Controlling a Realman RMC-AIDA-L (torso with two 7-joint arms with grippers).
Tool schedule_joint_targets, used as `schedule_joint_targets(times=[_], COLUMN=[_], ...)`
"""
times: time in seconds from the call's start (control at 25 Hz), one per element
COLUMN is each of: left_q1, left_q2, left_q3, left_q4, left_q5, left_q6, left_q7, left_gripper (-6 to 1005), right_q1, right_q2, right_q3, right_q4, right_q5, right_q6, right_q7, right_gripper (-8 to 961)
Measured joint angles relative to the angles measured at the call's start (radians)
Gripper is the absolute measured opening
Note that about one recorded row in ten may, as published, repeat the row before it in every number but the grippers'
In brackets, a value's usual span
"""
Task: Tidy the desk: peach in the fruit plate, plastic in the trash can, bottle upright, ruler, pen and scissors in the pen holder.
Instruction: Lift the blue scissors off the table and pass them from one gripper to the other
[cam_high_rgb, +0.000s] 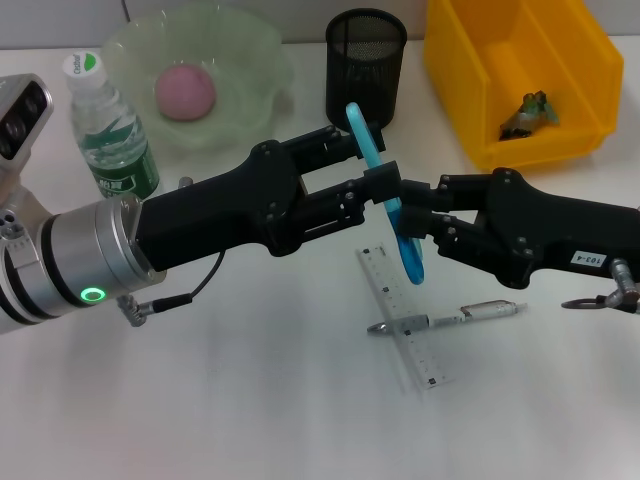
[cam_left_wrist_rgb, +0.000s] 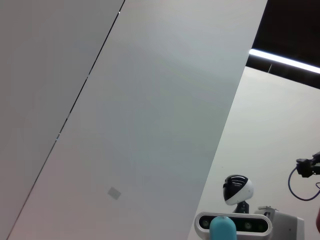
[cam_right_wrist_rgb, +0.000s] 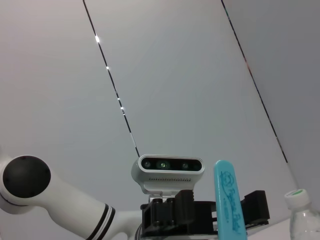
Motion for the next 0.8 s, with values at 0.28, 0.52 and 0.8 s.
schedule_joint_targets(times=[0.28,0.52,0.8], left_q1=[-0.006,-0.007,-0.006], left_q2=[0.0,0.0,0.0], left_q3=[0.001,0.002,0.002], left_q4=[0.0,0.001,0.001], left_q5=[0.0,0.0,0.001], left_q6=[-0.003,-0.003,-0.003], left_q7=[0.001,0.001,0.001], left_gripper=[535,467,421], right_q1=[0.001,0.002,0.002], right_q2=[0.0,0.0,0.001], right_q3=[0.0,0.0,0.0], right_q4=[0.0,0.0,0.0], right_q5=[-0.001,-0.001,-0.001], right_q6=[0.001,0.001,-0.001], right_q7=[0.002,0.002,0.002], right_gripper=[232,232,232])
